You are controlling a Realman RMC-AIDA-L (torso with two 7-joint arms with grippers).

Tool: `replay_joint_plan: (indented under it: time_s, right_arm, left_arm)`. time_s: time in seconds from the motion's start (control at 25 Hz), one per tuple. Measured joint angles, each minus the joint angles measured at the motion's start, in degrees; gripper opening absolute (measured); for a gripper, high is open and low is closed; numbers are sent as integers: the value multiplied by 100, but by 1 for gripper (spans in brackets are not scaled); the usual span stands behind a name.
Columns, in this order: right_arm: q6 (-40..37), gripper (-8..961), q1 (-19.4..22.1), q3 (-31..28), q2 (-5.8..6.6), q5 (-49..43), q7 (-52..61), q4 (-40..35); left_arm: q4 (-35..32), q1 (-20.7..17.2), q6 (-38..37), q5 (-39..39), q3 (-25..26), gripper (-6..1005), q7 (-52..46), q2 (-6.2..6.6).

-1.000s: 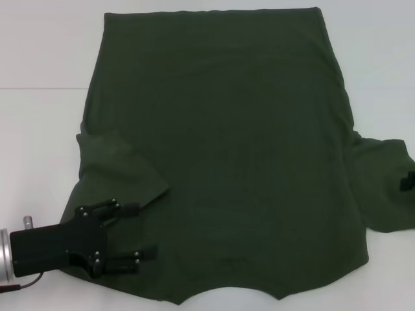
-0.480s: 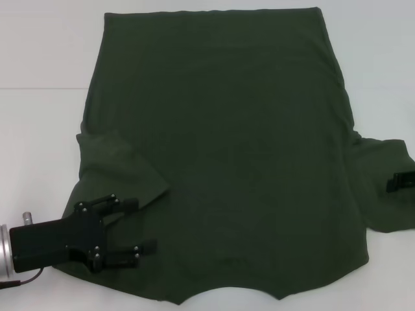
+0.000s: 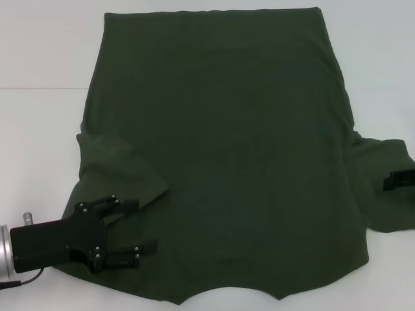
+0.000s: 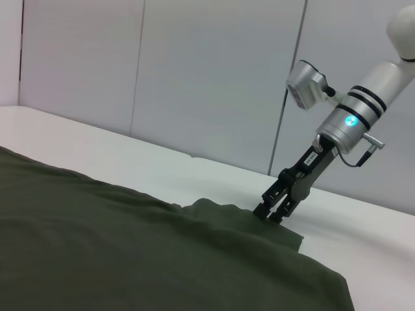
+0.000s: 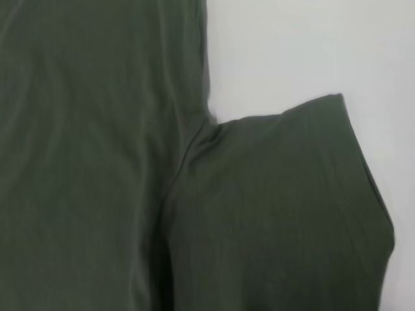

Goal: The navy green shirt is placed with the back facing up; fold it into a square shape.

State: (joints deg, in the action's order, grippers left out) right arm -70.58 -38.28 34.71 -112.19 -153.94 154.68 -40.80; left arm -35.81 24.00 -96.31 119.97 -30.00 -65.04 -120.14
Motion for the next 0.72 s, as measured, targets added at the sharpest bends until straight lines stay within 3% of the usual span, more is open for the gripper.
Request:
replay_joint_plan:
  time_s: [0.72]
  right_arm:
    - [44,911,-115,72,-45,26,0,70]
  left_arm:
    - [22,46,24,28,29,889,-48,-7]
